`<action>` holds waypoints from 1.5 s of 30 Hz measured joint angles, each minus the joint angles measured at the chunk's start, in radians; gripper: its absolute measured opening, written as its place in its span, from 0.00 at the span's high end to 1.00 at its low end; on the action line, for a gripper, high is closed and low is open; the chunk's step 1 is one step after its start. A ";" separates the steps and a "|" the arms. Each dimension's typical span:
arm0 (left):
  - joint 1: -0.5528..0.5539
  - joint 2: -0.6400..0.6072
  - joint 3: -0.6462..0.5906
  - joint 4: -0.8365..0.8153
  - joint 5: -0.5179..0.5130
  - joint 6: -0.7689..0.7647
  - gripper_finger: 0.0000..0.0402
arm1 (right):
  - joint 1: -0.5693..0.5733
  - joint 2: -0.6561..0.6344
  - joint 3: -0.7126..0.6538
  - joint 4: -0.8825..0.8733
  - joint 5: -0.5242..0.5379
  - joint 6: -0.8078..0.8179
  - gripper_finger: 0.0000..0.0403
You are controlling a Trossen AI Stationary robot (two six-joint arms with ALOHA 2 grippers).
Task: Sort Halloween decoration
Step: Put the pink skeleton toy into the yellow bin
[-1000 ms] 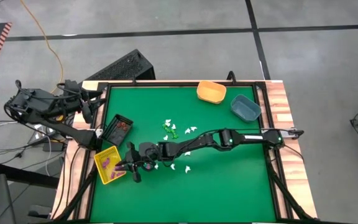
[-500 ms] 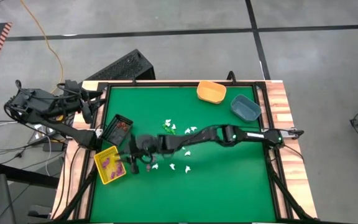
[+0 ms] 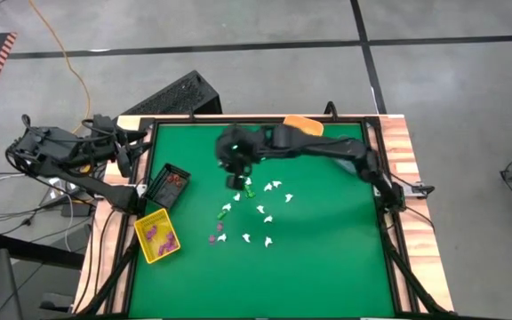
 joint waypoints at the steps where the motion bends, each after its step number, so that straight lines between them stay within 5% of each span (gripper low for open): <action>1: 0.000 0.000 0.000 0.000 0.000 0.002 0.50 | 0.004 -0.017 -0.003 -0.038 -0.012 -0.008 0.71; 7: 0.000 0.000 0.000 0.000 -0.001 0.009 0.50 | 0.093 -0.021 -0.120 -0.064 -0.133 -0.040 0.71; 14: 0.000 0.000 0.000 -0.003 -0.004 0.015 0.50 | 0.206 -0.018 -0.400 0.386 -0.217 -0.189 0.71; 20: 0.000 0.000 0.000 -0.004 -0.026 0.022 0.50 | 0.206 0.015 -0.495 0.643 -0.237 -0.236 0.71; 35: 0.000 0.007 0.000 -0.021 -0.052 -0.002 0.50 | 0.128 0.165 -0.499 0.666 -0.425 -0.405 0.71; 45: 0.000 0.021 0.000 -0.047 -0.052 -0.028 0.50 | 0.118 0.204 -0.496 0.666 -0.430 -0.482 0.71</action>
